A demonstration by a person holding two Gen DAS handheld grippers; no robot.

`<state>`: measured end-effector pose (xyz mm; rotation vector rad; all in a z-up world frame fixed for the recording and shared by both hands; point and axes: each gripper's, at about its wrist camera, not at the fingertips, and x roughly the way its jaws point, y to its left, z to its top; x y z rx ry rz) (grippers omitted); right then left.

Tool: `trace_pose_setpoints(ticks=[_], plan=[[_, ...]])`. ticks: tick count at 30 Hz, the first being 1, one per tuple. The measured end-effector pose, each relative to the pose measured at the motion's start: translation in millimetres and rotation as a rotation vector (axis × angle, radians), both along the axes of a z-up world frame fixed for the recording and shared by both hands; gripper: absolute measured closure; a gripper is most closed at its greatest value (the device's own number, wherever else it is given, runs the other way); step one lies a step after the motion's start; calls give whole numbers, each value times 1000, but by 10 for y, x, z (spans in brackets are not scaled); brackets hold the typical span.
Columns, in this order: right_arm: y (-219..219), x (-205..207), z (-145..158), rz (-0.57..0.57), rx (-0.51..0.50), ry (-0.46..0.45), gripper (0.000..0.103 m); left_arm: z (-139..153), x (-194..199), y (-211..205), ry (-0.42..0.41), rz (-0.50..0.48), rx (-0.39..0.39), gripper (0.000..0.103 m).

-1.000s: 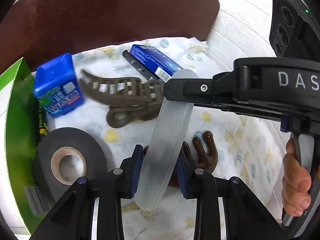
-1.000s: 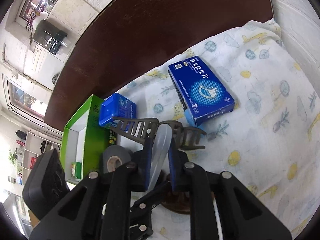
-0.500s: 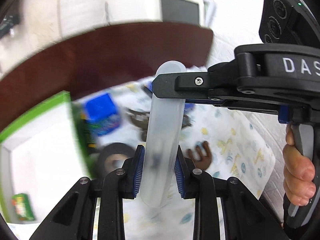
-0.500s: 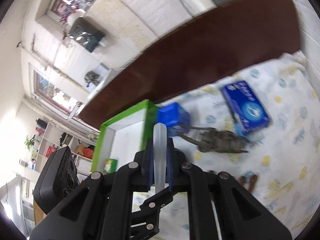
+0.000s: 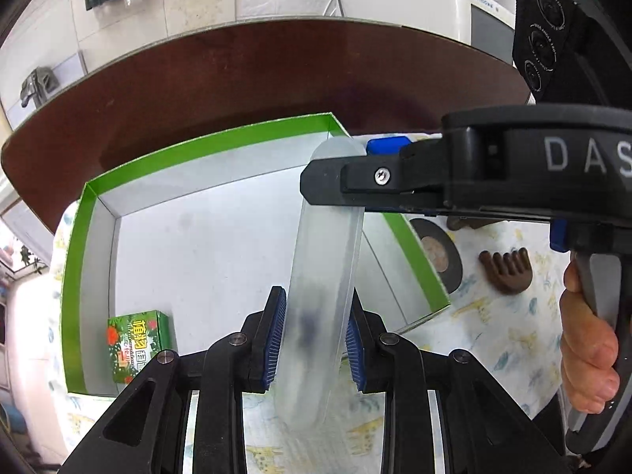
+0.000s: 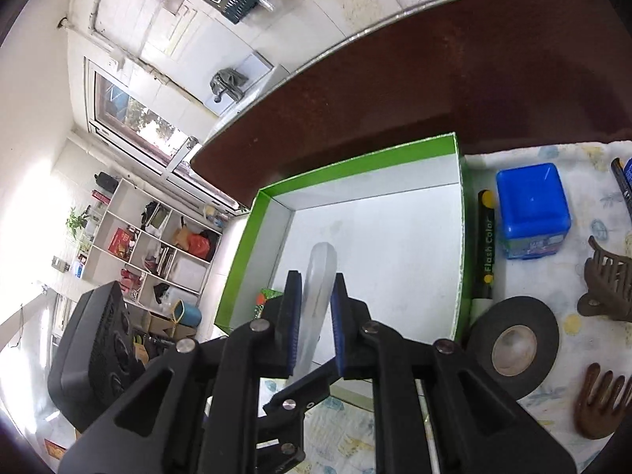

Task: Organize rigid objects
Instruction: 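Carry the comb case into the white box and release it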

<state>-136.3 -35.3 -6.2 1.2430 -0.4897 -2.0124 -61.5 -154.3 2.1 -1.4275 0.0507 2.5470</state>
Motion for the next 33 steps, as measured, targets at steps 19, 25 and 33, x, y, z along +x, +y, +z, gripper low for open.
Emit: trace_pose_setpoints(ticks=[19, 25, 33], plan=[[227, 21, -87, -31, 206, -12, 64, -399, -155, -248, -142, 180, 74, 36], [499, 167, 48, -60, 219, 58, 58, -330, -112, -421, -119, 218, 97, 36], [1640, 411, -179, -285, 380, 48, 58, -57, 40, 450, -73, 13, 205, 36]])
